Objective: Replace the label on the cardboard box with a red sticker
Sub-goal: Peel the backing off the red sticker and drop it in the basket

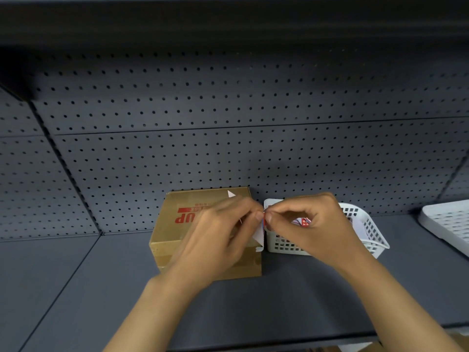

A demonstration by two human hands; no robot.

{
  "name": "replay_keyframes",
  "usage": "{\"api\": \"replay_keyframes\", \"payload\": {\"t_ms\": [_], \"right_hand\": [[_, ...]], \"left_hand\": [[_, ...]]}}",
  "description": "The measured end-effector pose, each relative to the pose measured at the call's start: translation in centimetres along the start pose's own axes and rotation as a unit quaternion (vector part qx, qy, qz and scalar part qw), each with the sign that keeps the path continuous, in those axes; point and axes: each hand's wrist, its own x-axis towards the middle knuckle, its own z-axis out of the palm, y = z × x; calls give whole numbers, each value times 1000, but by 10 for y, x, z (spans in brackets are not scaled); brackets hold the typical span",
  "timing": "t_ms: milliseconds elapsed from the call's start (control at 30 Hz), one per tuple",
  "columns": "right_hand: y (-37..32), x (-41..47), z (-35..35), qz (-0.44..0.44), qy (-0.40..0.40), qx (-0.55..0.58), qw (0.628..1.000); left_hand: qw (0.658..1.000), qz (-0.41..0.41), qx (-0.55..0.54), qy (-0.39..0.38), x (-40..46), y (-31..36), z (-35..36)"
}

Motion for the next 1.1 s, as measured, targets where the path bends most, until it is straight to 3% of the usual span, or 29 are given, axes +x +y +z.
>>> {"api": "replay_keyframes", "payload": {"t_ms": [267,433,600,733,900,1100], "right_hand": [[-1,-3,-3,7,-4,-11,1000],[-1,-3,0,-21,3,-36,999],[-2,-5,-1,0,14,-14,1000],[-9,-4,1,-58,13,-67,996],[-11,-4,0,-72,10,-84,994],[-13,-7,-2,-2,-10,-9,1000]], "left_hand": [[999,-31,-27,-14,2,-2,1],[999,-11,28,-21,1,3,0],[998,-63,-14,-26,-2,6,-2],[995,-88,-39,-25,-5,8,-3],[997,-63,-48,-19,-4,9,-5],[1000,-9,-20,-14,0,10,-7]]}}
